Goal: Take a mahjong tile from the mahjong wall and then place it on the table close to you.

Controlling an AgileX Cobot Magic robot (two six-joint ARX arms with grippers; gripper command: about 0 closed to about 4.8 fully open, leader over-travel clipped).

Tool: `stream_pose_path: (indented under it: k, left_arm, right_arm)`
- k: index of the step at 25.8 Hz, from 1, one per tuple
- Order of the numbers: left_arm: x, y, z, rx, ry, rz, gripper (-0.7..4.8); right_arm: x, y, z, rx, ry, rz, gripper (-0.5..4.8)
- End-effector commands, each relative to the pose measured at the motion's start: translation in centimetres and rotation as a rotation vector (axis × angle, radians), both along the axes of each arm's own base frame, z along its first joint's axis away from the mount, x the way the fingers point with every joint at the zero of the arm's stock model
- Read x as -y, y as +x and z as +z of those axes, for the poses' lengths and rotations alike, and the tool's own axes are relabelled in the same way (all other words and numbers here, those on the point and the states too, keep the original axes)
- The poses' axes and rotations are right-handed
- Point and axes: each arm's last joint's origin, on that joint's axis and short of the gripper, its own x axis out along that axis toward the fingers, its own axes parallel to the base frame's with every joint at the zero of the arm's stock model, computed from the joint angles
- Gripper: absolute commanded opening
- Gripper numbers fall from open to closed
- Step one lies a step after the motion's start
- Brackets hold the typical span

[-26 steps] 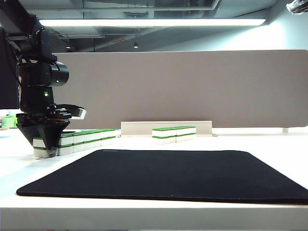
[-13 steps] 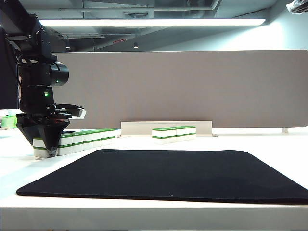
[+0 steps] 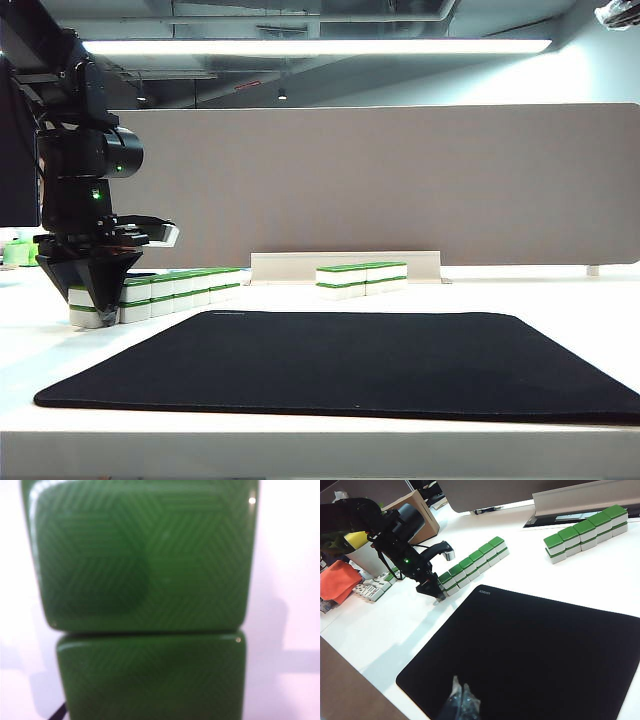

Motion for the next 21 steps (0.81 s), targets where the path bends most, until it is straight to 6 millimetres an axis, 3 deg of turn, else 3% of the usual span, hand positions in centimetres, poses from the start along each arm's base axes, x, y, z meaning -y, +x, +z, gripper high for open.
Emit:
stream_pose_path:
  k: [1, 7, 13, 16, 21]
  left_arm:
    - [-0.1, -0.7, 1.1, -0.016, 0.003, 0.001, 1.11]
    - [-0.2, -1.9, 4.4, 0.040, -0.011, 0.034, 1.11]
    - [2.1, -3.3, 7.1, 0.090, -0.044, 0.039, 1.11]
    - [5.0, -4.1, 7.5, 0.097, -0.047, -0.037, 1.11]
    - [12.4, -6.1, 7.6, 0.145, -0.067, -0.242, 1.11]
  right_arm:
    - [0.0, 0.0, 0.4, 0.025, -0.001, 0.000, -0.01]
    - [0.0, 0.0, 0.4, 0.025, -0.001, 0.000, -0.01]
    - [0.0, 0.0, 0.4, 0.026, -0.002, 0.000, -0.01]
    - [0.0, 0.0, 0.4, 0.026, -0.002, 0.000, -0.01]
    - [0.0, 0.0, 0.4, 0.025, -0.001, 0.000, -0.01]
